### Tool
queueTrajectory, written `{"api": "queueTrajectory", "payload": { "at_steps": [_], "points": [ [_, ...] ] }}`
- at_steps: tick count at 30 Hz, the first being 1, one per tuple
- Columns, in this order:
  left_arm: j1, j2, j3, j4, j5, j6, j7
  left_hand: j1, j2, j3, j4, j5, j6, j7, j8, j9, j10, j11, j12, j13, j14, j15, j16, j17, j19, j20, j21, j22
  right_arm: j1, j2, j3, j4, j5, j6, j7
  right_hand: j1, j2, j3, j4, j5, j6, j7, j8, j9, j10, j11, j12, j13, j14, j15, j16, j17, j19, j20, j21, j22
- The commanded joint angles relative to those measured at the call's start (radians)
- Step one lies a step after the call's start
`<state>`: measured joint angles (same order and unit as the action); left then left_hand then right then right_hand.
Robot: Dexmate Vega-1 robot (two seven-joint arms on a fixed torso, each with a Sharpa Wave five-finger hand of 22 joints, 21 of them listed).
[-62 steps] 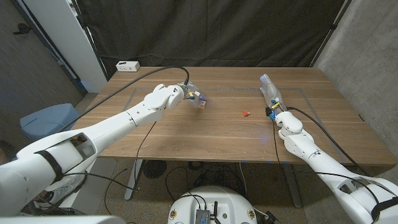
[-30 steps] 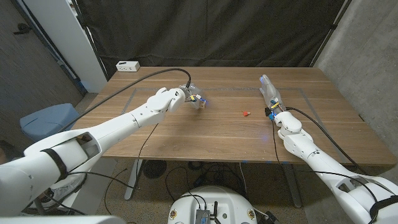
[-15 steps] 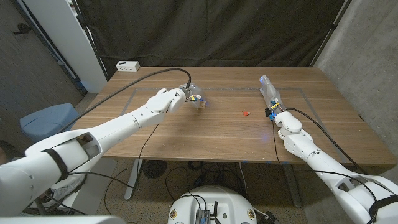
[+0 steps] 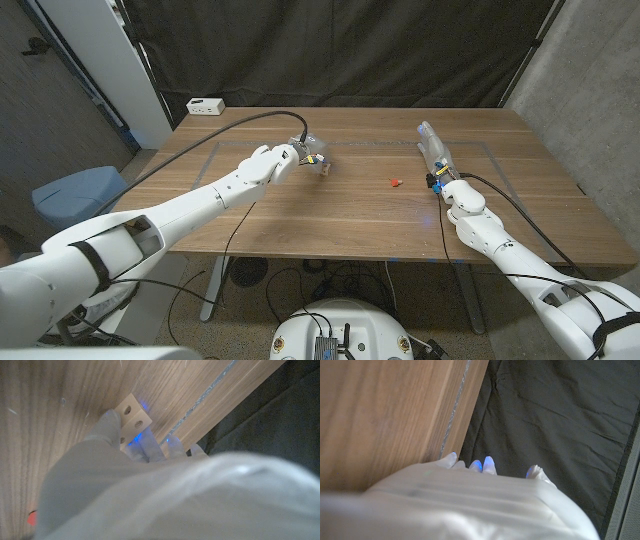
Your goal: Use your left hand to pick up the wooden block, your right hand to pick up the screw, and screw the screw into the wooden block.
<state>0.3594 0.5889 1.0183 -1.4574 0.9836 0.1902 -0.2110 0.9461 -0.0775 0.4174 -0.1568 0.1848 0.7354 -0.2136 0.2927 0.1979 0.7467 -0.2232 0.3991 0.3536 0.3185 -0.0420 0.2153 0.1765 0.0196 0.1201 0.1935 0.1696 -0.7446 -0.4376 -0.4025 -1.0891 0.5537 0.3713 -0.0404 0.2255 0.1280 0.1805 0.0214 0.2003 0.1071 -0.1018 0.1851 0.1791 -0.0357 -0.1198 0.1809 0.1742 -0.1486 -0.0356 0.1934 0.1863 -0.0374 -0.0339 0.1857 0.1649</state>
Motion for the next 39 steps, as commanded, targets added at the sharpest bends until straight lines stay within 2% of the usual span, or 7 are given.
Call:
{"api": "queueTrajectory", "payload": {
  "at_steps": [1,11,23,31,39],
  "points": [
    [0.011,0.002,-0.002,-0.002,0.007,0.007,0.042,0.018,-0.001,-0.007,0.001,0.000,0.034,0.001,0.011,0.001,0.028,0.000,0.013,0.010,0.022,-0.113,0.005,0.004,0.020,-0.001,0.006,0.004,0.002,0.000,-0.002,0.001,-0.001,0.001,0.002,-0.003,-0.004,0.007,0.003,0.006,-0.006,-0.001,0.004,0.003,0.006,0.000,0.005,0.004,-0.002,-0.014,0.004,0.001,0.007,-0.007,0.007,0.005],
    [0.018,0.009,-0.016,-0.017,0.001,0.012,0.064,0.025,0.001,-0.020,0.003,0.001,0.085,0.000,0.017,0.001,0.072,0.000,0.022,0.023,0.049,-0.124,0.007,0.006,0.037,-0.008,0.006,0.004,0.002,-0.001,-0.003,0.000,-0.002,-0.001,0.002,-0.005,-0.004,0.008,0.003,0.006,-0.005,0.001,0.005,0.003,0.006,-0.001,0.004,0.004,-0.001,-0.013,0.004,0.001,0.008,-0.008,0.007,0.005],
    [0.052,0.000,-0.077,-0.062,-0.075,0.058,0.098,0.023,0.002,-0.027,0.007,0.002,0.102,0.000,0.018,0.000,0.090,0.000,0.025,0.028,0.062,-0.125,0.008,0.006,0.047,-0.010,0.007,0.004,-0.011,-0.025,-0.003,-0.041,-0.008,-0.018,0.001,-0.006,-0.004,0.010,0.003,0.006,-0.002,0.002,0.005,0.003,0.008,0.002,0.005,0.004,0.000,-0.013,0.004,0.001,0.015,-0.009,0.009,0.005],
    [0.085,-0.020,-0.125,-0.072,-0.173,0.073,0.157,0.021,0.002,-0.030,0.008,0.002,0.105,-0.001,0.016,0.000,0.093,0.001,0.025,0.030,0.065,-0.120,0.009,0.007,0.049,-0.008,0.006,0.004,-0.026,-0.071,-0.011,-0.105,-0.042,-0.065,-0.022,-0.004,-0.005,0.013,-0.001,0.006,0.004,0.002,0.007,0.003,0.022,0.001,0.009,0.004,0.026,-0.022,0.012,0.000,0.056,-0.001,0.021,0.005],
    [0.121,-0.041,-0.173,-0.088,-0.284,0.082,0.232,0.021,0.004,-0.033,0.009,0.002,0.116,0.000,0.017,0.000,0.100,0.000,0.025,0.032,0.075,-0.120,0.011,0.008,0.053,-0.008,0.006,0.004,-0.040,-0.129,-0.021,-0.183,-0.101,-0.118,-0.059,0.002,-0.007,0.017,-0.007,0.007,0.019,-0.005,0.012,0.003,0.030,-0.001,0.010,0.004,0.037,-0.027,0.013,-0.001,0.062,-0.002,0.020,0.005]
  ]
}}
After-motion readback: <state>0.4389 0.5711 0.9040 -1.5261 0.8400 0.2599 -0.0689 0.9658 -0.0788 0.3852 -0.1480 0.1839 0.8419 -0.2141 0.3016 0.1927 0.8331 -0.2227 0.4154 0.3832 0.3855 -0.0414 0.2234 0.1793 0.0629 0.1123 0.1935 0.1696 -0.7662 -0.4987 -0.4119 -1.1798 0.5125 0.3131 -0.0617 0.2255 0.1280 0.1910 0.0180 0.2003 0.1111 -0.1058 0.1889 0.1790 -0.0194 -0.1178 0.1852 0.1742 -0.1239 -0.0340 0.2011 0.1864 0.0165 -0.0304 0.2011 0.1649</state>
